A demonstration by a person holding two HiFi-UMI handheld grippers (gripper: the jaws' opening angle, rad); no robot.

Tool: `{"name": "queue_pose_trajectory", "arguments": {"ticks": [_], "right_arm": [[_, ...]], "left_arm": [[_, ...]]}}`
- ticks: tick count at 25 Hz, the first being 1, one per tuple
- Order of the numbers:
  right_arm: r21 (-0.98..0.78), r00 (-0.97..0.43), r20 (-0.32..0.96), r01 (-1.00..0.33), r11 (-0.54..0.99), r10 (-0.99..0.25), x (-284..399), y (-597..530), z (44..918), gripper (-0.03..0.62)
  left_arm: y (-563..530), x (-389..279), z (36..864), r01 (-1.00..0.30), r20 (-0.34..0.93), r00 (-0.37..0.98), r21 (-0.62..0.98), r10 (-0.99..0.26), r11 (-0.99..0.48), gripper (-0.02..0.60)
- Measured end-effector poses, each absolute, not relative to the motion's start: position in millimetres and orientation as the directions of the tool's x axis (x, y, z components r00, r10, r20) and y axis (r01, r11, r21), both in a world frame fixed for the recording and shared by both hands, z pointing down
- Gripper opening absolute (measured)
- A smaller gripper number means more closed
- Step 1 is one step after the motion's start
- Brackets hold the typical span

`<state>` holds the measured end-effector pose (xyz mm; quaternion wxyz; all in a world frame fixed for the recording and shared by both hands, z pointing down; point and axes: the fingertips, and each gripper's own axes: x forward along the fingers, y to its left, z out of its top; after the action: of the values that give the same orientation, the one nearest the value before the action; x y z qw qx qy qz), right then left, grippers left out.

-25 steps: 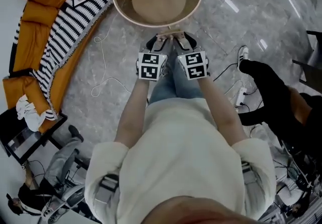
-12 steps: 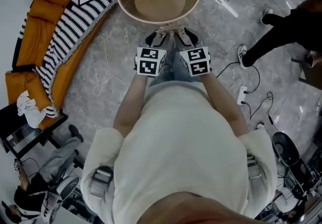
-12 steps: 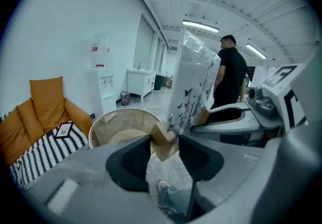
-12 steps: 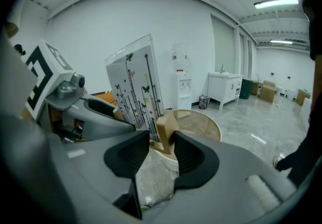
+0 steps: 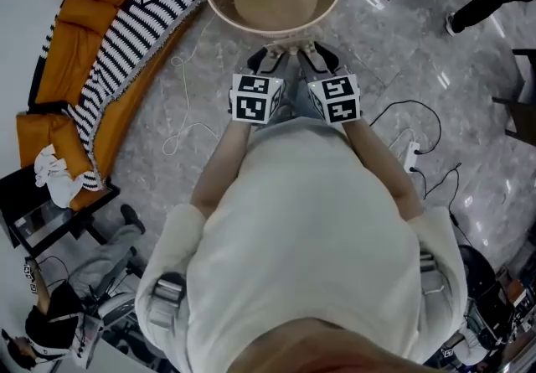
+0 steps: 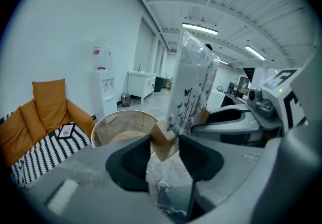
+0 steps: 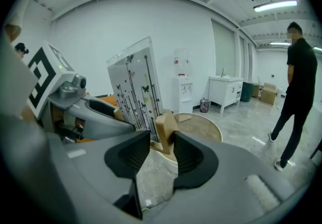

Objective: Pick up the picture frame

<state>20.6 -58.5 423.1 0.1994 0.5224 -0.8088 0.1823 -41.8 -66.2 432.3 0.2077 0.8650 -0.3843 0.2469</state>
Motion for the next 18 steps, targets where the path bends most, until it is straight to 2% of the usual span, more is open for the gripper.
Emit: {"name": "queue_pose_trajectory", "arguments": {"ticks": [18], "right_arm": [[-0.056,-0.368,0.512,-0.916,0.398,-0.776,14.4,-58.5,413.0,0.124]], "left_arm": [[-67.1,-49.6,422.8,-0.780,0.579,0.575,0.176,-0.578,-0.600,0.176]]}}
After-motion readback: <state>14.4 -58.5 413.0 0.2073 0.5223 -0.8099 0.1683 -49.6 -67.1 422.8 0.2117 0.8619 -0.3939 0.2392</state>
